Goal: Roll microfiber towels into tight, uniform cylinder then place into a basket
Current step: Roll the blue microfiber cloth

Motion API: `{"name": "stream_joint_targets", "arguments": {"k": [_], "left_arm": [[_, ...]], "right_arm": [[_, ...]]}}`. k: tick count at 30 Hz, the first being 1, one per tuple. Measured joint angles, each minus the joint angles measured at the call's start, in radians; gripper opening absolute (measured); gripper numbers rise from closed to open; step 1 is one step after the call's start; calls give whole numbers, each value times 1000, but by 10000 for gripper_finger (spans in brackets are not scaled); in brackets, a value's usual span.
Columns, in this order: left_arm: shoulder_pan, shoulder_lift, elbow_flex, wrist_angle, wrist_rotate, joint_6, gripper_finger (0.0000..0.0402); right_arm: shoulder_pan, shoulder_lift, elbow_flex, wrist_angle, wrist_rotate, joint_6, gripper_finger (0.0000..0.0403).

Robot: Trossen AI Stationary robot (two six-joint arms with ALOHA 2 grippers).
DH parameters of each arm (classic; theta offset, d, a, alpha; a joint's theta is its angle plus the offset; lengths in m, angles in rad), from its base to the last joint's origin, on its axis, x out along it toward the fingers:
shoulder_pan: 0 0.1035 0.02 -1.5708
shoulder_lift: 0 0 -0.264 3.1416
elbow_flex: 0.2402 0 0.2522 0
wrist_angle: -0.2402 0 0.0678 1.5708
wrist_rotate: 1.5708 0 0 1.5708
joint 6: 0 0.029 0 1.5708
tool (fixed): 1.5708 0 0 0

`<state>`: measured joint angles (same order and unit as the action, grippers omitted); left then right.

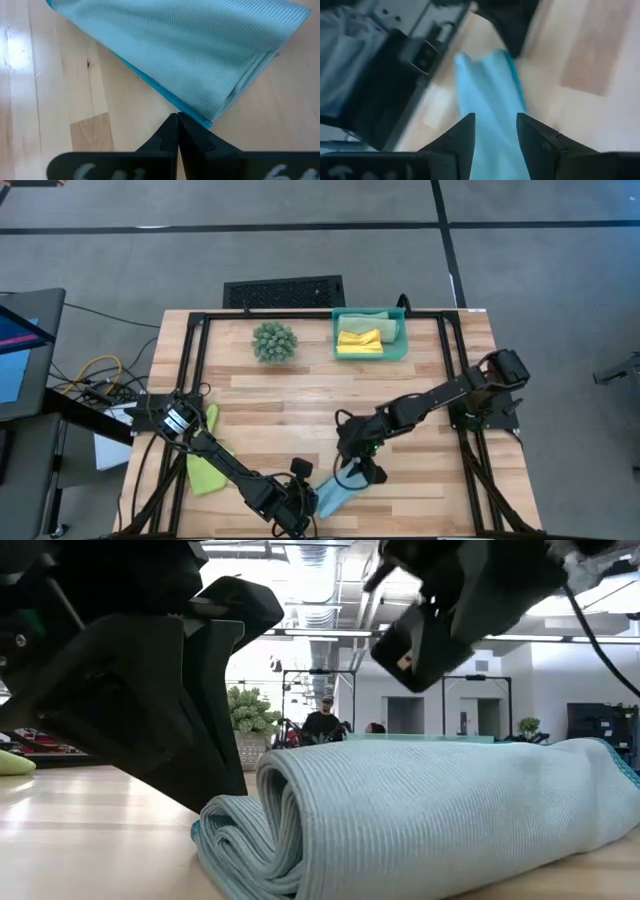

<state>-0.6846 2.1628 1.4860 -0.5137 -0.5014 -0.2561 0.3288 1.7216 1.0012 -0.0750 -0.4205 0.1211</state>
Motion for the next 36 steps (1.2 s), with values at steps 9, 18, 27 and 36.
{"name": "stream_joint_targets", "arguments": {"k": [9, 18, 27, 36], "left_arm": [[0, 0, 0, 0, 0, 0, 0], [1, 0, 1, 0, 0, 0, 0], [2, 0, 1, 0, 0, 0, 0], [2, -5, 9, -22, -3, 4, 0]], "right_arm": [[121, 89, 0, 290, -172, 19, 193], [155, 149, 38, 292, 48, -7, 215], [226, 163, 41, 143, 376, -204, 271], [254, 291, 46, 242, 424, -293, 234]]}}
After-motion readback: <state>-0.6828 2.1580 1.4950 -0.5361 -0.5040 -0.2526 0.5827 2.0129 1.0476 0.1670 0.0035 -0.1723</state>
